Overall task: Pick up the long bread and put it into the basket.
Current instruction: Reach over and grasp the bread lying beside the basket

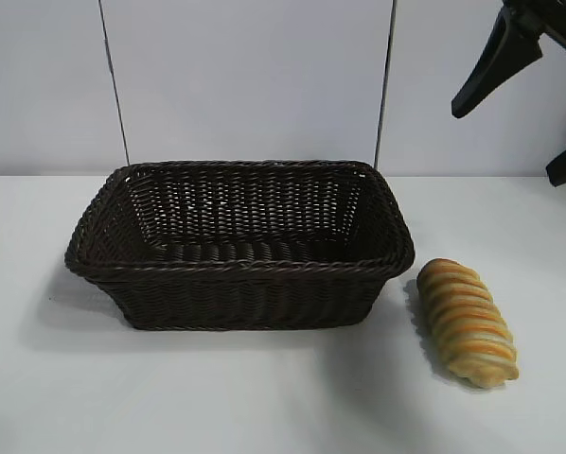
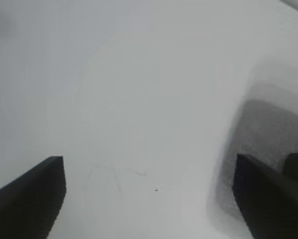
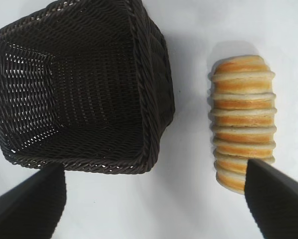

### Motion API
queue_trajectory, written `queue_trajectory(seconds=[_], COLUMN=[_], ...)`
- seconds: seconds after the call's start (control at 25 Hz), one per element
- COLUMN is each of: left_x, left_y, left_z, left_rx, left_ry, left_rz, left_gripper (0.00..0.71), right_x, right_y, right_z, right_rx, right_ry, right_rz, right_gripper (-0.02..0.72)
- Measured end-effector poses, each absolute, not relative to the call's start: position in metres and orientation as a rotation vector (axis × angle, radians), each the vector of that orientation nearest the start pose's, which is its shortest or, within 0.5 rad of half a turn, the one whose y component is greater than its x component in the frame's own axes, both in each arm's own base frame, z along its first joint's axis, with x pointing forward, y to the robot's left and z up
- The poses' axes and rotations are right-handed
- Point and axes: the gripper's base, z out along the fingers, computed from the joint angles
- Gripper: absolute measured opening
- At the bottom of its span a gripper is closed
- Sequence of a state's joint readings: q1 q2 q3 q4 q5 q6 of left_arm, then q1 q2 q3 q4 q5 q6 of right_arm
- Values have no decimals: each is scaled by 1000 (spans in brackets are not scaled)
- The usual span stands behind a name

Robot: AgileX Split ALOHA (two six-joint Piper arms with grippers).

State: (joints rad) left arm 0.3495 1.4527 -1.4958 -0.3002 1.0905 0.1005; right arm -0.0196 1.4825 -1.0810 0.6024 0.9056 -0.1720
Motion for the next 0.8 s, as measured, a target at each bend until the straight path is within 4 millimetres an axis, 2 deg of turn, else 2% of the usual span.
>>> queue_trajectory(seconds=[0.2, 0.44, 0.52, 0.64, 0.72, 0.8], left_x=[246, 192, 168, 125, 99, 76], left_y=[56, 2, -2, 4, 7, 7], left_z=[440, 473, 483, 496, 498, 488], left_rx=[-237, 108, 130, 70, 36, 28], left_ry=[2301, 2208, 2172, 2098, 2045, 2017], left_rz=[-173, -64, 13, 116, 132, 120], left_gripper=[659, 659, 659, 659, 659, 659], right_x=[295, 295, 295, 295, 295, 295], right_y=[35, 35, 35, 35, 35, 35], right_z=[278, 278, 278, 278, 278, 278], right_rx=[178, 169, 166, 158, 154, 148], right_ry=[2663, 2663, 2663, 2662, 2662, 2661], right_rz=[685, 683, 682, 680, 679, 678], right_gripper=[695, 695, 695, 695, 695, 695])
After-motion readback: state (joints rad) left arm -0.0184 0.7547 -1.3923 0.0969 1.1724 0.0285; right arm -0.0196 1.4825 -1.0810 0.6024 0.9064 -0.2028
